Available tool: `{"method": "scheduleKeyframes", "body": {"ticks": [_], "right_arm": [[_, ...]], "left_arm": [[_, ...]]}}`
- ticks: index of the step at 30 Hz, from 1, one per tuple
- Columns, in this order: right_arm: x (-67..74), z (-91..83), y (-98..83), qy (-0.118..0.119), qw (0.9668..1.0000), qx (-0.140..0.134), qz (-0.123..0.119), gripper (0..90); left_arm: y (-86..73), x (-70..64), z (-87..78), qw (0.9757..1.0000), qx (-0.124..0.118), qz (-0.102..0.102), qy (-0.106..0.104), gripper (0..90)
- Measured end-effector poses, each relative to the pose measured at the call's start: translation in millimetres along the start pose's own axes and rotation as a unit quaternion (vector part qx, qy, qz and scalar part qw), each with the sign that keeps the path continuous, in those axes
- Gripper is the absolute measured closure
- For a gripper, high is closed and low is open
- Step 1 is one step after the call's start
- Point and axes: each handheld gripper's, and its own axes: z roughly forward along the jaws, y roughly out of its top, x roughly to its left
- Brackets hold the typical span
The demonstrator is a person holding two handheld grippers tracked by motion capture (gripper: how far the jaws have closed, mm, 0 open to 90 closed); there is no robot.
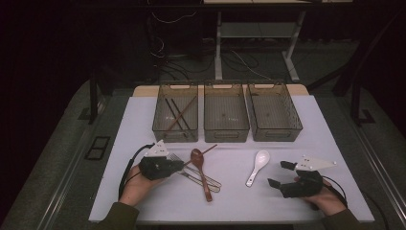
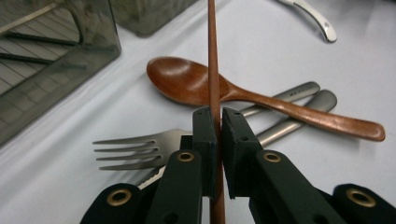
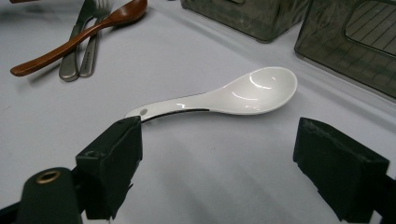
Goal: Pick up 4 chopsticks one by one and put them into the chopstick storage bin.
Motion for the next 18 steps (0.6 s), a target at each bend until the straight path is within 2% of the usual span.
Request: {"method": "scheduleKeyframes", "body": {"ticks": [18], "right_arm": [[0.0,0.8,-0.2,0.001,1.0000,0.002,-0.001,15.3]], "left_arm": [[14.0,-0.7,-13.9,0.9992,-0.039,-0.003,0.009,83.6]]}}
